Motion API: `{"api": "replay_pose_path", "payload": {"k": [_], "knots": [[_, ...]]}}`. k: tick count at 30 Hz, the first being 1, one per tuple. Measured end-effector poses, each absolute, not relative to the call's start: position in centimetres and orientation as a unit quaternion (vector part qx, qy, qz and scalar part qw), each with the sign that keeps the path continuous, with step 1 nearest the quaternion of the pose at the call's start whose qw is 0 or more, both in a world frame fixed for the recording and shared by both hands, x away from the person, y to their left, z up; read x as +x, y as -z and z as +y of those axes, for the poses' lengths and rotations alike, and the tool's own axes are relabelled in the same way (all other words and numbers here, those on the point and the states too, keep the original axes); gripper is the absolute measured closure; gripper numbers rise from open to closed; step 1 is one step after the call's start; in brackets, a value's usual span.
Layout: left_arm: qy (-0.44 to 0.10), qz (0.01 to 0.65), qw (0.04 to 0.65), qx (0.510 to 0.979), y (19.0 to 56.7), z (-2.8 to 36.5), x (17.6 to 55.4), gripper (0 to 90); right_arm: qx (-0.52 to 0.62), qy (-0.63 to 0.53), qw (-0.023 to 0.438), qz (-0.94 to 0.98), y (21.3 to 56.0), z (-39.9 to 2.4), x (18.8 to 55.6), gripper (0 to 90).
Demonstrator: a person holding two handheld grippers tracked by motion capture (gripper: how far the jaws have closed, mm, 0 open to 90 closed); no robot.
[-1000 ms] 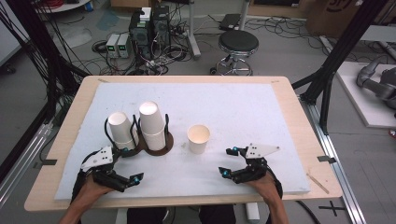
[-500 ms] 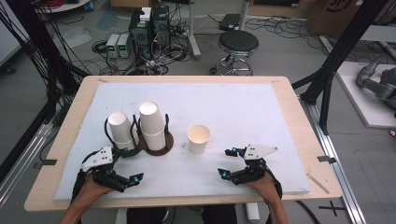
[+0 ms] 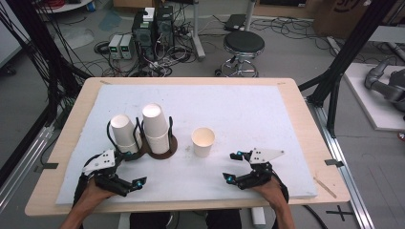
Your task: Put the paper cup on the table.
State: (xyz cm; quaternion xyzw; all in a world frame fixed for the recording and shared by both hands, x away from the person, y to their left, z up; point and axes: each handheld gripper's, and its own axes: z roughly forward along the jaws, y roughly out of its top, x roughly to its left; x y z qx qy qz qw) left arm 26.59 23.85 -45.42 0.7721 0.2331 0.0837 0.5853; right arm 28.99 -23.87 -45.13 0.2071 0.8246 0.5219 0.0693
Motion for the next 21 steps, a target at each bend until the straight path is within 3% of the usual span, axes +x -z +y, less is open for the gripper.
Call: {"api": "replay_pose_path", "payload": {"k": [21], "knots": [[-0.085, 0.231, 0.584, 0.774, 45.42, 23.76, 26.54, 3.8, 0.201, -0.519, 0.073, 0.827, 45.15, -23.76, 28.95, 21.1]]}}
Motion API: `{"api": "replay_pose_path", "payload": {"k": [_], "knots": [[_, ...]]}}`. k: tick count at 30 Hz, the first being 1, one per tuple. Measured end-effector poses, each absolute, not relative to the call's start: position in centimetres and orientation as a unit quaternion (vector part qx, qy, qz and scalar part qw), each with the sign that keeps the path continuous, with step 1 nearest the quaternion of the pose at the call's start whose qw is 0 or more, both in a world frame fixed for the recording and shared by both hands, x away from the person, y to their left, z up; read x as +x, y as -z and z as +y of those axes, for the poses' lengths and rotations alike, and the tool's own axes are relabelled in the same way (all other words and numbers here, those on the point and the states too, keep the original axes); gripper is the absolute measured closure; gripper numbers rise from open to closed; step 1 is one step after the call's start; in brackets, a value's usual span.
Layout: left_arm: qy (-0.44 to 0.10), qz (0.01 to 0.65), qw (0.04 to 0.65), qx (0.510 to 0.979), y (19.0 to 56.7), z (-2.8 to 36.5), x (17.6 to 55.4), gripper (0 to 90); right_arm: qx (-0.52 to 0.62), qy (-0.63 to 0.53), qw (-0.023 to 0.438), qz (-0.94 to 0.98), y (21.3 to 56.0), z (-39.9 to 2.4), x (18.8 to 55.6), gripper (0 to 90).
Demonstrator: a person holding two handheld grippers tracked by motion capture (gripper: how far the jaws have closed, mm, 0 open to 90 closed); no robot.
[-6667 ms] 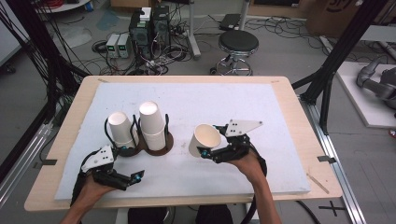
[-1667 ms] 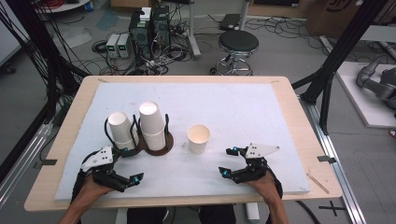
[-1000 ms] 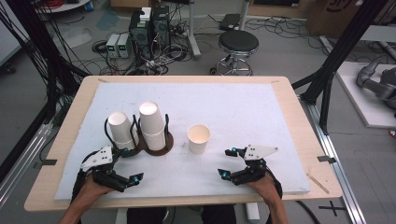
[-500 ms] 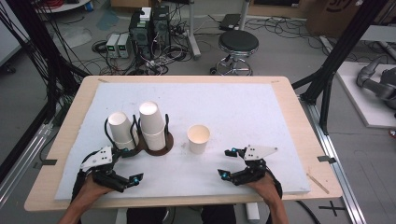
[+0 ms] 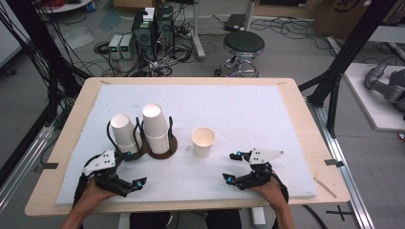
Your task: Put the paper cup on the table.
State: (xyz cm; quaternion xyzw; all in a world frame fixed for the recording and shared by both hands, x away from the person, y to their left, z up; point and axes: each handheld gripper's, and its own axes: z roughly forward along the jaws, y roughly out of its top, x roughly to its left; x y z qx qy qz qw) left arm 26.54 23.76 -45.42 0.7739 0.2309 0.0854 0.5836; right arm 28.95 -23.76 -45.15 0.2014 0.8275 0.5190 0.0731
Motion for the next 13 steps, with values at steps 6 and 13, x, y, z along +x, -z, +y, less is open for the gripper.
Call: {"api": "replay_pose_path", "payload": {"k": [6, 13], "knots": [[-0.089, 0.230, 0.582, 0.775, 45.42, 23.72, 26.50, 3.8, 0.200, -0.517, 0.075, 0.829, 45.14, -23.71, 28.92, 21.1], [-0.090, 0.233, 0.582, 0.774, 45.43, 23.74, 26.51, 3.8, 0.204, -0.517, 0.066, 0.829, 45.15, -23.73, 29.02, 21.1]]}}
